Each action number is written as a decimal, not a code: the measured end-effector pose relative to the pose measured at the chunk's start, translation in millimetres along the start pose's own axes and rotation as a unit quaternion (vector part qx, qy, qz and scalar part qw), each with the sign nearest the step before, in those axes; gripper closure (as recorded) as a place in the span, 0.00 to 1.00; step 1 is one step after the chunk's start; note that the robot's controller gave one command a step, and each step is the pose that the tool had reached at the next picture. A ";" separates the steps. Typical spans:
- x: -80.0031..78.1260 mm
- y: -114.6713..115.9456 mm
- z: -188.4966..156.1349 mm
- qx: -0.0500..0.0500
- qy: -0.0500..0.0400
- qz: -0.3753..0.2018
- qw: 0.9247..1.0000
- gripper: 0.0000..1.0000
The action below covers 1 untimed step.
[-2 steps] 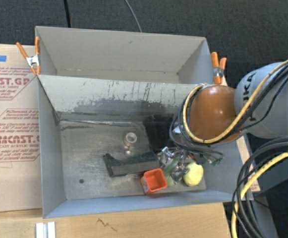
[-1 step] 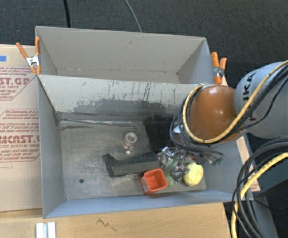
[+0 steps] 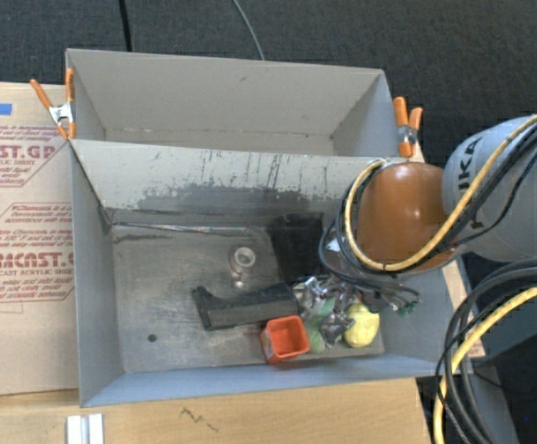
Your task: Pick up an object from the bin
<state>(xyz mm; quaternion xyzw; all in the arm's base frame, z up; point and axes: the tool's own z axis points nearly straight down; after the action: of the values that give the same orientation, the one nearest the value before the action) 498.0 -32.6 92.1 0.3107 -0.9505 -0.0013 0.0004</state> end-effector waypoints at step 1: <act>-13.9 26.6 -15.2 0.001 0.001 -0.032 0.999 1.00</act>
Offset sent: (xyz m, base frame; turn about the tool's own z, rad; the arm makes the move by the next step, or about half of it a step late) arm -0.0061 -0.0233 0.0729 -0.0010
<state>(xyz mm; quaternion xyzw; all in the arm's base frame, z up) 493.5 -2.9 107.4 0.3413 -0.9399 0.0004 0.0013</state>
